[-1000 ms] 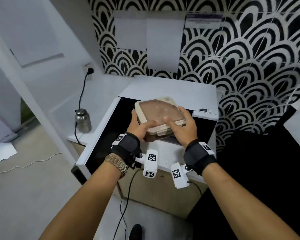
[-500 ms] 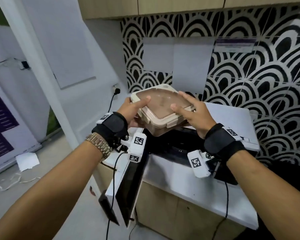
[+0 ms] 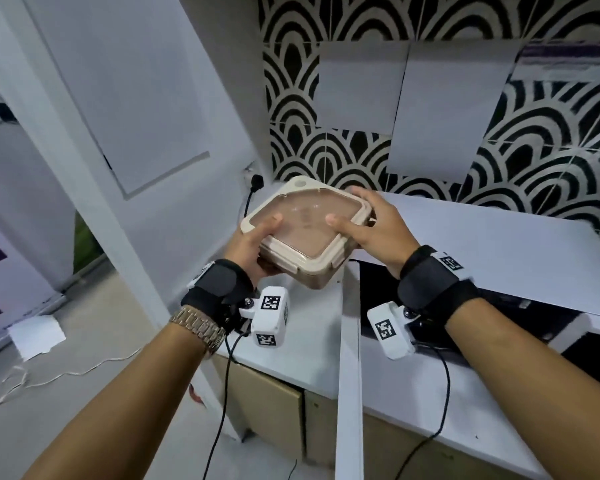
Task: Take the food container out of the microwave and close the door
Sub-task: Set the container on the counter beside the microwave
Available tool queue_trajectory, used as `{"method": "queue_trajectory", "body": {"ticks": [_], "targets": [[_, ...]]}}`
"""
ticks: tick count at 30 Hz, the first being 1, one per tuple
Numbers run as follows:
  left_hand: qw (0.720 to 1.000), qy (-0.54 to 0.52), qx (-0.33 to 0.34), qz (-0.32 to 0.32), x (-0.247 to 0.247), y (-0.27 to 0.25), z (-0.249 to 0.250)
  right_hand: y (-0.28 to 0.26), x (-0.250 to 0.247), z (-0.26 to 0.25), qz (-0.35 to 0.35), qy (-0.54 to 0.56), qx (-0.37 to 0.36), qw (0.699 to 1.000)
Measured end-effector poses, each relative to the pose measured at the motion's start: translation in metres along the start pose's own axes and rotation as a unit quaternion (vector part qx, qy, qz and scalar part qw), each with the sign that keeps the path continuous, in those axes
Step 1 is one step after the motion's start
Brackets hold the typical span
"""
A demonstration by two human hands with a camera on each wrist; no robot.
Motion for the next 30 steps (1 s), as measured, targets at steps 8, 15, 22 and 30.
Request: {"method": "queue_trajectory", "body": {"ticks": [8, 15, 22, 30], "targets": [[0.993, -0.065, 0.071, 0.067, -0.015, 0.008, 0.01, 0.029, 0.038, -0.025, 0.07, -0.005, 0.037, 0.997], [0.99, -0.078, 0.068, 0.091, -0.035, 0.026, 0.038, 0.059, 0.087, -0.02, 0.12, 0.101, 0.142, 0.977], [0.996, 0.012, -0.047, 0.073, -0.059, 0.096, 0.019, 0.115, 0.115, 0.074, 0.23, 0.104, 0.193, 0.948], [0.949, 0.274, -0.155, -0.018, -0.06, 0.168, -0.005, 0.099, 0.13, 0.098, 0.263, 0.053, 0.251, 0.93]]}}
Point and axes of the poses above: each hand's wrist, its own y-axis towards the middle knuckle, its own x-axis out of the palm, z = x × y, the point moved 2 cm from there along y, towards the middle knuckle
